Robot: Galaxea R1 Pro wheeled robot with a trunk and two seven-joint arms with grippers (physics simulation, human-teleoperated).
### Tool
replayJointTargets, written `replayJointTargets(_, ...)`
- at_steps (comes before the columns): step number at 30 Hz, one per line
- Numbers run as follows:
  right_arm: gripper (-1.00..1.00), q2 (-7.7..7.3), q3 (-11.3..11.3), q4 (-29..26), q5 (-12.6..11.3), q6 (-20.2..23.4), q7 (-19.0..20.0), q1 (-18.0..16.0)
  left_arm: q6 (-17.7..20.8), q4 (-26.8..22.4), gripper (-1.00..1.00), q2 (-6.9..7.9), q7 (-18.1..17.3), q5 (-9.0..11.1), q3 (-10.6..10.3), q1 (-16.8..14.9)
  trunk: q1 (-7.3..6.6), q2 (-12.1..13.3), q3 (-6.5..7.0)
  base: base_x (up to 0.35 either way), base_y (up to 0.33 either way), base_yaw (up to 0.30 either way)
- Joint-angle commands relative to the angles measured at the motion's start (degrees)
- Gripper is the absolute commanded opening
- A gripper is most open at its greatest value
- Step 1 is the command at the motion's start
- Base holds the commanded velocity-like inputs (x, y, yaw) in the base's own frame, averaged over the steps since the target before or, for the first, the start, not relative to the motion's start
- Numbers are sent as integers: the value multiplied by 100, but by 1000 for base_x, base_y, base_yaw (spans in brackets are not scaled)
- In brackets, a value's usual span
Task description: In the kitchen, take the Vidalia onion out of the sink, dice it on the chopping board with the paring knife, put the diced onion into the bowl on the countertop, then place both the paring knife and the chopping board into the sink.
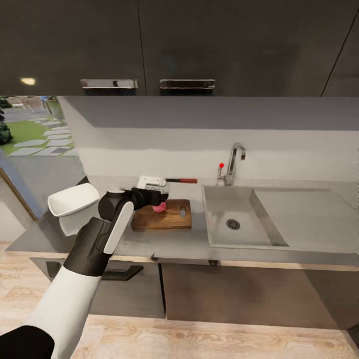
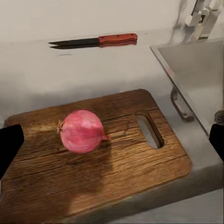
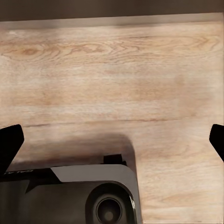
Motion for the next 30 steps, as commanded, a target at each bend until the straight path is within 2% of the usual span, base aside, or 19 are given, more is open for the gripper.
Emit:
replayJointTargets(1,100,0,-50,5,32,-20,28,-4,20,41,100,-1,59,61,-5,-5,-3,-5,-7,-332,0,0)
replayJointTargets(25,100,0,-50,5,32,-20,28,-4,1,519,100,-1,59,61,-10,-2,-3,-5,-7,-333,0,0)
replayJointTargets(30,100,0,-50,5,32,-20,20,-4,-8,839,100,-1,59,61,-12,-2,-3,-5,-7,-333,0,0)
